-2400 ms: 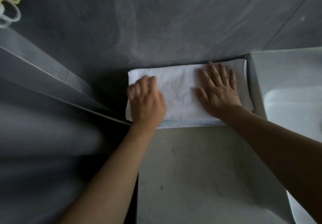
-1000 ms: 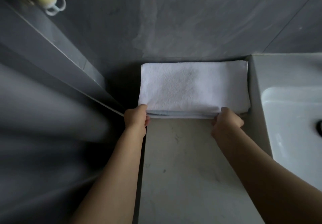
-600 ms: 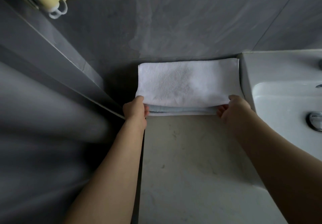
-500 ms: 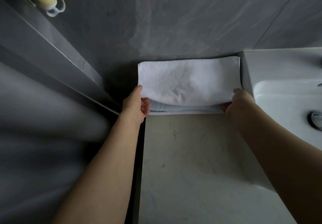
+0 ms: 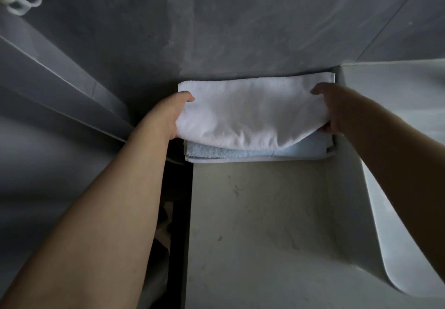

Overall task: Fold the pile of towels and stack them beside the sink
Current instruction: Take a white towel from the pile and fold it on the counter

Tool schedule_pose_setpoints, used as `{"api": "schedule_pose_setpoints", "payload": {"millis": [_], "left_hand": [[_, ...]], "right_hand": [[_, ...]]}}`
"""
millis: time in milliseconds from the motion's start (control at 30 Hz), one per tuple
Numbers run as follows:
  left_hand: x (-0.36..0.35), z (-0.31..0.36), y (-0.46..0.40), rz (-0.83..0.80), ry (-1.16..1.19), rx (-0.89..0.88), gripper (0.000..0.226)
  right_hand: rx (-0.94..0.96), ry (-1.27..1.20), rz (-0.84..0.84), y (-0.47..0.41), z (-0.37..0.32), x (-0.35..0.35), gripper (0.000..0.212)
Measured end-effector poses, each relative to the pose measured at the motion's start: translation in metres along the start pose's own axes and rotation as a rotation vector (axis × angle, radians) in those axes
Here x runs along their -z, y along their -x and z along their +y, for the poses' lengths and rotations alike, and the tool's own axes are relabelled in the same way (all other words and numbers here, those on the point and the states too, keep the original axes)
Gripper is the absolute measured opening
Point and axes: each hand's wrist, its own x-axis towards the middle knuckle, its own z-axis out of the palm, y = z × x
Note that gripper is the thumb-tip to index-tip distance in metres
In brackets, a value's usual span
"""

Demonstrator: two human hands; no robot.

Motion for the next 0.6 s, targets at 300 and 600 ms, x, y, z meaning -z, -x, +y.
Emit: {"api": "schedule_pose_setpoints", "payload": {"millis": [300, 600], "left_hand": [[-0.032, 0.000, -0.008, 0.261, -0.064, -0.277, 0.056], [-0.025, -0.009, 0.013, 0.140, -0.020, -0.381, 0.024]], "right_hand": [[0.089, 0.302, 0.056, -0.025, -0.003, 0.008, 0.010], [0.367, 0.416, 0.134, -0.008, 0.014, 0.003, 0.034]]}}
